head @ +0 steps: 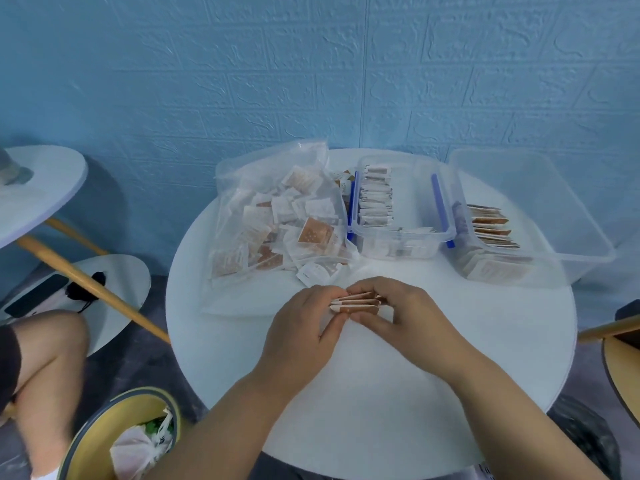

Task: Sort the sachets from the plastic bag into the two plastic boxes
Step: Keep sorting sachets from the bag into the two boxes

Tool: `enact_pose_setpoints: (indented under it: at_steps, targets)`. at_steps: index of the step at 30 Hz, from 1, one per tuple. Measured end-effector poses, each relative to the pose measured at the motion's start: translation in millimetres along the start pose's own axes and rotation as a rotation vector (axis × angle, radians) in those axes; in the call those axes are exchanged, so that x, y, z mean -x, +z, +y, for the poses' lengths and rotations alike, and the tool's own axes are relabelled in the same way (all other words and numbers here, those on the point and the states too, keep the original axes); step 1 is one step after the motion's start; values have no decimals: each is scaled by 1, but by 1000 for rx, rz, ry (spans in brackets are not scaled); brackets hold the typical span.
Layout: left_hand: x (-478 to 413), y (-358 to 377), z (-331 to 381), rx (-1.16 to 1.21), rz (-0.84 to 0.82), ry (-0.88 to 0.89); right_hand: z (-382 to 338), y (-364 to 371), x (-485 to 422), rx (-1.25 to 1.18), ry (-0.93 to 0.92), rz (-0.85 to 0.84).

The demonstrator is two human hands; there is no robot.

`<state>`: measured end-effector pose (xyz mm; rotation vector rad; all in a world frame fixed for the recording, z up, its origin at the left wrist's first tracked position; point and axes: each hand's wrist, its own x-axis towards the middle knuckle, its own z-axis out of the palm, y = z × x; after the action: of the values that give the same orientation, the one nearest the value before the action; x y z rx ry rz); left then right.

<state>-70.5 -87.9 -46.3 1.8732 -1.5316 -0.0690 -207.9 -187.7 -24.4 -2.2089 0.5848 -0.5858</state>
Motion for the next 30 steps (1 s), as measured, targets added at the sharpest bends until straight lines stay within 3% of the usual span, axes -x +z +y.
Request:
enact_pose_setpoints:
  at_steps: [8, 14, 17, 22, 27, 30]
  targets:
    - [-68, 22, 64, 127, 33, 125, 0, -96, -2, 77, 47, 85]
    - [-121, 54, 96, 236, 30, 71, 30, -159, -18, 71, 176, 70]
    - [-138, 68, 99, 140, -37, 51, 47, -187, -30, 18, 210, 111]
    - [-140, 84, 90, -161, -53, 255, 86, -210, -66, 159, 272, 252]
    - [-139, 91, 87, -222, 44, 291, 122, -209, -94, 314, 386, 166]
    - [-139, 94, 87, -227, 46, 294, 130, -202, -101, 278, 449, 130]
